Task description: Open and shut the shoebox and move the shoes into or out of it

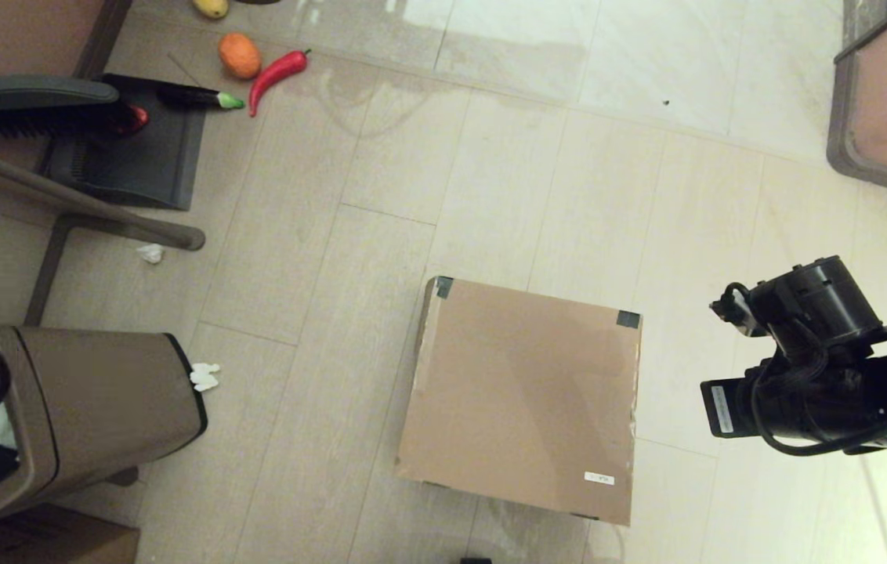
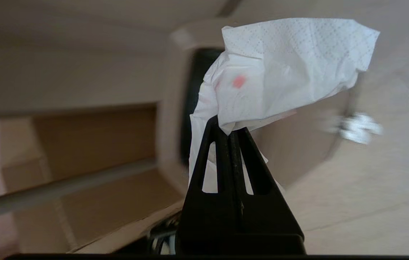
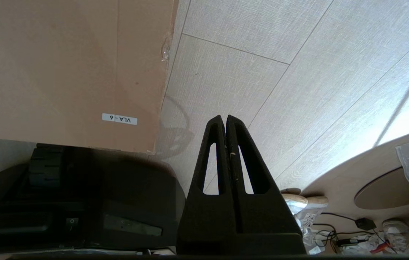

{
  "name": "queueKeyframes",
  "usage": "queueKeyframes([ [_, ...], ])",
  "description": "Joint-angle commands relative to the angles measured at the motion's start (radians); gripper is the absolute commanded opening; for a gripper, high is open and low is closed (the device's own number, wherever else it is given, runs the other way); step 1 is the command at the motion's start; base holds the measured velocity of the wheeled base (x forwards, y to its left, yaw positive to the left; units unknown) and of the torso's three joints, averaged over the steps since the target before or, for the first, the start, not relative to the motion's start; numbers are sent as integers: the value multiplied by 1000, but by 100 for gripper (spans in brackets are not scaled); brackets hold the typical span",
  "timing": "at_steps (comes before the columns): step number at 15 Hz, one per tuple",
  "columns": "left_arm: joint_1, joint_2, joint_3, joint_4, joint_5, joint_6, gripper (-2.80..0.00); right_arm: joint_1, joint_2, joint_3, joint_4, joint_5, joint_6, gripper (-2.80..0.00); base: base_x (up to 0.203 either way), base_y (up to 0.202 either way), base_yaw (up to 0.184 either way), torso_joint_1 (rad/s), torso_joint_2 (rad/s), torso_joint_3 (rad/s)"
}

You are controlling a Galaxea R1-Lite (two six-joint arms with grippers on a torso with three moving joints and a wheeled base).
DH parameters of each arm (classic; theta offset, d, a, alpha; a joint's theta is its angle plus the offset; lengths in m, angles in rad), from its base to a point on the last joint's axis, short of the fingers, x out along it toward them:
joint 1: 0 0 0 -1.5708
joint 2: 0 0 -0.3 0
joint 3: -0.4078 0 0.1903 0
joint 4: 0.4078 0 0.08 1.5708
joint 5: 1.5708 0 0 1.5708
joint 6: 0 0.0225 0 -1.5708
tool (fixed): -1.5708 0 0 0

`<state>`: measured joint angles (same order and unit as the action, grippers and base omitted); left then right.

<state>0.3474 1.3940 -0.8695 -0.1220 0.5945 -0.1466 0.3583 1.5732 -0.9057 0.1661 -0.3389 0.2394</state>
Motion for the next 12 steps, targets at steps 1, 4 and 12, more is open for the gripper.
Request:
queueKeyframes([
  [1, 146, -10, 31, -2, -76, -1, -280, 1, 2, -1, 1, -2, 1, -280, 0, 0, 0, 0, 0, 0],
  [4, 296, 25, 46, -3, -204, 0, -280, 1, 2, -1, 1, -2, 1, -280, 0, 0, 0, 0, 0, 0],
  [12, 329, 151, 50, -56, -257, 1, -280, 2, 18, -5, -17, 0, 1, -280, 0, 0, 0, 0, 0, 0],
])
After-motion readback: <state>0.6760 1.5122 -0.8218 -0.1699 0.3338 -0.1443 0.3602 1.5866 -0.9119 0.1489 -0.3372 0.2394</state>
